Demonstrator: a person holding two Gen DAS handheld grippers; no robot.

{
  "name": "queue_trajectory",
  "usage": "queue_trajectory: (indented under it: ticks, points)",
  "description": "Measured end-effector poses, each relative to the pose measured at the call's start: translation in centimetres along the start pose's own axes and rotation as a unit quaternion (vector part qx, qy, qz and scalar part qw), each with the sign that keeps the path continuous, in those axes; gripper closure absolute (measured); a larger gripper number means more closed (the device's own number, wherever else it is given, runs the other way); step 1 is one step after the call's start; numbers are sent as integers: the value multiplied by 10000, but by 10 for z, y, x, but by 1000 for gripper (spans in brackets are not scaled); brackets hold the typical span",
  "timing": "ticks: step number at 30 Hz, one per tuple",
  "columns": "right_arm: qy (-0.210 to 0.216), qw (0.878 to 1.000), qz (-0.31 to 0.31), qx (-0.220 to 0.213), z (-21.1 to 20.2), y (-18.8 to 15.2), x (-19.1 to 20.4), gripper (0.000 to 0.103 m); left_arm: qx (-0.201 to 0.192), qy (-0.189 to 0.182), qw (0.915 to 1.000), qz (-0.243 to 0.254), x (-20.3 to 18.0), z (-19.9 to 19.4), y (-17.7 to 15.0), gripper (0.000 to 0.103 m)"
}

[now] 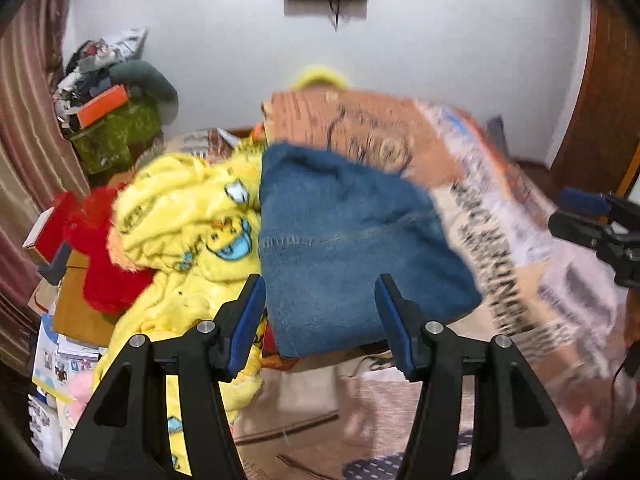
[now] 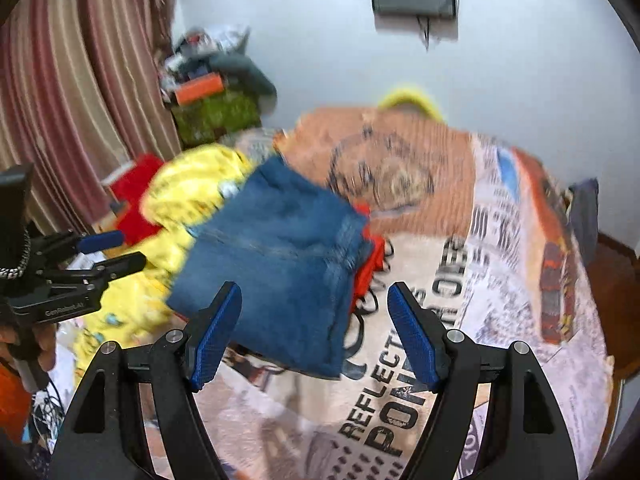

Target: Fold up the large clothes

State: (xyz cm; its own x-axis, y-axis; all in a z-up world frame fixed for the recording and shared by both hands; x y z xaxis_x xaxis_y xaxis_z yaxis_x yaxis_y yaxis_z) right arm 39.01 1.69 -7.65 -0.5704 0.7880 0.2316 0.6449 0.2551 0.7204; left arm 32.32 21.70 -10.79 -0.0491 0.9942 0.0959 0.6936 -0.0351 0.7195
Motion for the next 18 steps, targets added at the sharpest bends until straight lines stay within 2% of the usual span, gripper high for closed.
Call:
queue_trajectory:
  ticks: [5, 8, 13, 18]
  points:
    - [260, 9968, -106, -745, -70, 6, 30, 31, -739, -52, 9972, -24, -11, -74, 11, 47]
    - [371, 9919, -188, -1198, -110, 4, 46, 31, -1196, -37, 9928, 11, -22, -119, 12, 47]
    - [467, 9795, -279, -1940, -168, -9, 68, 31, -1996, 16, 9799, 3, -43, -188, 3, 47]
    - [515, 9685, -318, -2414, -202, -27, 80, 31, -2580, 208, 9659, -14, -62, -235, -15, 44]
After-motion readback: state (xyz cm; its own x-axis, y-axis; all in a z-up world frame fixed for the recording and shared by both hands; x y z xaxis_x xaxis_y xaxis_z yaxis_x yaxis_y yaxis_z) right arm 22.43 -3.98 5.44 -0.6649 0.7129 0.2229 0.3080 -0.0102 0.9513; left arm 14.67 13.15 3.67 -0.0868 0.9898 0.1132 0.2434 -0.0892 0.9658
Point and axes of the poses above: each gripper's, at about its wrist camera, not at the fingertips, and z roughly the way its jaws point, x to its left, y to its top, the point moved 1 cm from there along z, roughly the way its jaws point, and after that the axes turned 9 degrees about z, right-handed, at the moved point
